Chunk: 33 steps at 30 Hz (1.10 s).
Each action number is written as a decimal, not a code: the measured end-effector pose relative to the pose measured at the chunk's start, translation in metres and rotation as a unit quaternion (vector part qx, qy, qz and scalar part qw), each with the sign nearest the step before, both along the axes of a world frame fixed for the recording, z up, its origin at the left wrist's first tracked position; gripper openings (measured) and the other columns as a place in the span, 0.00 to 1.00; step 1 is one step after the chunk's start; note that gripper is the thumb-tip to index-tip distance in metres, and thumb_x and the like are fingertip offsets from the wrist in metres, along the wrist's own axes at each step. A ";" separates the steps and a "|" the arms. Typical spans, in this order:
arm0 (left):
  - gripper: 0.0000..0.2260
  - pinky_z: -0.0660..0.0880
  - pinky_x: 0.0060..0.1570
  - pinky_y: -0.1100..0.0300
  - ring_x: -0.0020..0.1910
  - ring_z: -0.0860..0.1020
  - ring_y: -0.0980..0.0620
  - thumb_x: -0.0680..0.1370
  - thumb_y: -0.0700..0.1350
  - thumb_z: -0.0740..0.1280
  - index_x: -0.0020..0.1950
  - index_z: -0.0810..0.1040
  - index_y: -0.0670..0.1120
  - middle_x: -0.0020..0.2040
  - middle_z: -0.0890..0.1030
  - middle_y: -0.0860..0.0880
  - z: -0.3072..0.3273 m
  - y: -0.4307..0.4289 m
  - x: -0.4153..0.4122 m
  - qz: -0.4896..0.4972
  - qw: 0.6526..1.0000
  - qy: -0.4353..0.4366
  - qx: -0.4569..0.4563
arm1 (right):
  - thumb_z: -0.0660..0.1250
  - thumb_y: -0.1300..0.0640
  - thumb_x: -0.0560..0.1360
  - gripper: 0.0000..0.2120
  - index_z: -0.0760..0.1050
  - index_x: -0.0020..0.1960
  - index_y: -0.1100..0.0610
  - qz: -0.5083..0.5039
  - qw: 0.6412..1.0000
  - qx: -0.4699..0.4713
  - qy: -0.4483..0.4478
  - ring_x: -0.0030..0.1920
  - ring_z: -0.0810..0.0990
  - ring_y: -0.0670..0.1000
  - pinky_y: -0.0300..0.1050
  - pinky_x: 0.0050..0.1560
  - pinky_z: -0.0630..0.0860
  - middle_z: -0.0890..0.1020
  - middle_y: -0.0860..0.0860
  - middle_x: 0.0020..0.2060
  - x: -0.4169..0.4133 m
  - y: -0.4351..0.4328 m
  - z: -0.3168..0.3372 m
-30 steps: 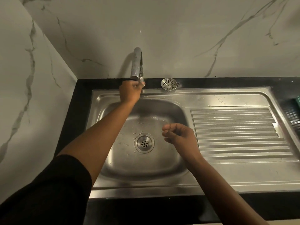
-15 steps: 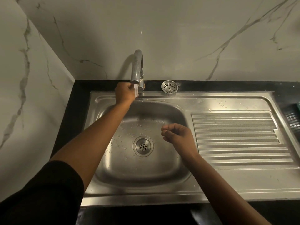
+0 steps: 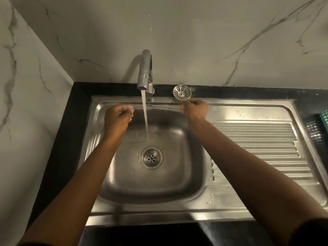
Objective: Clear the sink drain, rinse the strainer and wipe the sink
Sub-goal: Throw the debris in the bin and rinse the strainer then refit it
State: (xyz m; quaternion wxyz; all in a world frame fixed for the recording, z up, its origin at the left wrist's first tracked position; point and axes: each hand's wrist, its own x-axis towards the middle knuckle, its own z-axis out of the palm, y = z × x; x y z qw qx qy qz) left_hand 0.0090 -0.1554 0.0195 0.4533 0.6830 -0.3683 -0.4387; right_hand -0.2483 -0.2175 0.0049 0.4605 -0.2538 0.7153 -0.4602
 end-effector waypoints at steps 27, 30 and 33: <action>0.09 0.84 0.55 0.54 0.51 0.88 0.47 0.82 0.43 0.72 0.61 0.85 0.46 0.53 0.88 0.46 0.002 0.020 0.001 -0.005 0.999 0.032 -0.002 | 0.76 0.61 0.77 0.05 0.81 0.46 0.54 0.188 0.976 -0.014 0.107 0.31 0.88 0.47 0.37 0.29 0.81 0.87 0.50 0.33 0.036 0.030 0.011; 0.12 0.85 0.54 0.52 0.50 0.88 0.44 0.82 0.41 0.71 0.65 0.83 0.40 0.55 0.87 0.45 -0.001 0.016 -0.004 -0.045 0.998 0.034 0.041 | 0.76 0.58 0.76 0.07 0.80 0.42 0.52 0.278 0.933 -0.060 0.219 0.29 0.86 0.44 0.36 0.28 0.80 0.85 0.47 0.28 0.051 0.050 0.021; 0.12 0.87 0.50 0.54 0.48 0.87 0.43 0.84 0.40 0.69 0.65 0.82 0.36 0.54 0.87 0.40 -0.004 0.018 -0.007 -0.080 0.991 0.057 0.090 | 0.75 0.57 0.75 0.07 0.81 0.39 0.53 0.312 0.900 -0.081 0.293 0.29 0.83 0.44 0.36 0.31 0.79 0.84 0.48 0.28 0.061 0.058 0.030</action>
